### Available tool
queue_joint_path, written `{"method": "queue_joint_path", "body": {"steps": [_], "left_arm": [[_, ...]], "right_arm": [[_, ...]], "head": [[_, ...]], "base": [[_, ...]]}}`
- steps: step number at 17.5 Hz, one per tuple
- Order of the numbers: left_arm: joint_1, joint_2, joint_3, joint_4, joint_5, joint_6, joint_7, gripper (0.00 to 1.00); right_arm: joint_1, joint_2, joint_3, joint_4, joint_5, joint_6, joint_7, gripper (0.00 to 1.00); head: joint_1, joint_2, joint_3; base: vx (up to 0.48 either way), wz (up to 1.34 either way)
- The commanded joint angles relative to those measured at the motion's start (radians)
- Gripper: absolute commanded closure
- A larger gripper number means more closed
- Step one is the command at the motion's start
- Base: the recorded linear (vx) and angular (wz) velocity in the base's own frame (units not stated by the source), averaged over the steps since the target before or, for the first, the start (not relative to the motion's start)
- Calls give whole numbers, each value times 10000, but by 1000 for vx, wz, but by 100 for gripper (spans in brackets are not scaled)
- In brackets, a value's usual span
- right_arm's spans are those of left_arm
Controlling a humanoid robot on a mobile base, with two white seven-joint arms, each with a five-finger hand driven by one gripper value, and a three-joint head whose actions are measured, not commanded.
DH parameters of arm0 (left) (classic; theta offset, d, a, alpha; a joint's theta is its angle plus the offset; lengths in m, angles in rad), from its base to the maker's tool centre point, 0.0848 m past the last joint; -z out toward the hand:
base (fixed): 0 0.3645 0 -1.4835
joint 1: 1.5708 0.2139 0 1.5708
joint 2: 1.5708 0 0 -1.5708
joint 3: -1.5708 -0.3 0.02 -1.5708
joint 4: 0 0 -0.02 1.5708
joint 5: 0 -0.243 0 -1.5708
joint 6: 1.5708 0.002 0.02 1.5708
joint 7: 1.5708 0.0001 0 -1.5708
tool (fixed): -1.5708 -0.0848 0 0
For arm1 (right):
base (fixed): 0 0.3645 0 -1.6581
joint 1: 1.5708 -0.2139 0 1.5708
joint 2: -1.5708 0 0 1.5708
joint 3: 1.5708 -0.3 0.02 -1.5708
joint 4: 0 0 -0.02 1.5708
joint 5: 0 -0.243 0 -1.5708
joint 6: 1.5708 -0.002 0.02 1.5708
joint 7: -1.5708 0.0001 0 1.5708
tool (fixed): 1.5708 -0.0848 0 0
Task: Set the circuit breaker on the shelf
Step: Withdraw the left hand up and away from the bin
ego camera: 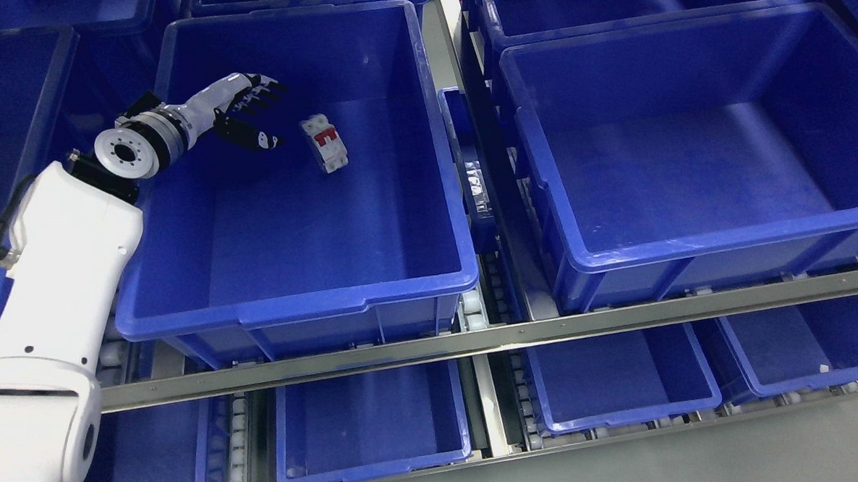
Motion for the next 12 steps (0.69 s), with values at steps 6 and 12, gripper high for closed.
{"method": "queue_joint_path", "body": {"steps": [6, 12], "left_arm": [[-315, -2211, 5872, -1403, 574, -2, 2296, 0], [1122, -2211, 6253, -5542, 2062, 594, 3203, 0]], "right_arm": [[0, -175, 199, 1, 1, 309, -27, 0], [0, -175, 199, 1, 1, 293, -27, 0]], "head": [[0, 0, 0], [0, 0, 0]], "base": [[1, -3], [-50, 27]]}}
